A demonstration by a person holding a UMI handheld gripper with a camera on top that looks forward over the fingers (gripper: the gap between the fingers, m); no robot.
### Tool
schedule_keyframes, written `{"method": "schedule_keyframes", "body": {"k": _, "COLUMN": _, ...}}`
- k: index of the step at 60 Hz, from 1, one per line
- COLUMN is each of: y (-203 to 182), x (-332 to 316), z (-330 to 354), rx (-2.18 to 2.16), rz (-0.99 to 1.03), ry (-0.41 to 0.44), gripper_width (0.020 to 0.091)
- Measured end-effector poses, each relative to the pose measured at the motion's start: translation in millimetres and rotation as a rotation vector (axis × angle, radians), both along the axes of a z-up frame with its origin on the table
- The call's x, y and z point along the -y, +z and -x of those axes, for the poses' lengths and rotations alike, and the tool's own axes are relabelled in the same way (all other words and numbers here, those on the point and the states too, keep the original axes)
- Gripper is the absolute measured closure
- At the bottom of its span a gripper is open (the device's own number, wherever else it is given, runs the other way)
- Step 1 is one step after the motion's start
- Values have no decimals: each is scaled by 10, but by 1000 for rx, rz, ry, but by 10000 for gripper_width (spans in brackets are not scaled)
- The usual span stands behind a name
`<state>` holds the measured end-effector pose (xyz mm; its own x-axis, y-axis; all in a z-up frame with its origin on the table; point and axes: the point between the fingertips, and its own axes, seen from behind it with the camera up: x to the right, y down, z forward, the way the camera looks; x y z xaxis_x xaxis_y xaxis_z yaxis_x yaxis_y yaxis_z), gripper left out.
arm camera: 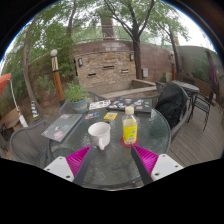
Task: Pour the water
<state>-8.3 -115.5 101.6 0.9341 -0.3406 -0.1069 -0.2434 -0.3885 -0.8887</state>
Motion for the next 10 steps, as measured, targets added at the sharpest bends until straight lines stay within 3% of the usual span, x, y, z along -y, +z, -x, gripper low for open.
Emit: {"method": "schedule_keyframes", "body": {"k": 10, "y": 543, "x": 635, "z": 734, "rx": 29, "rz": -1, "ry": -32, "gripper_width": 260}}
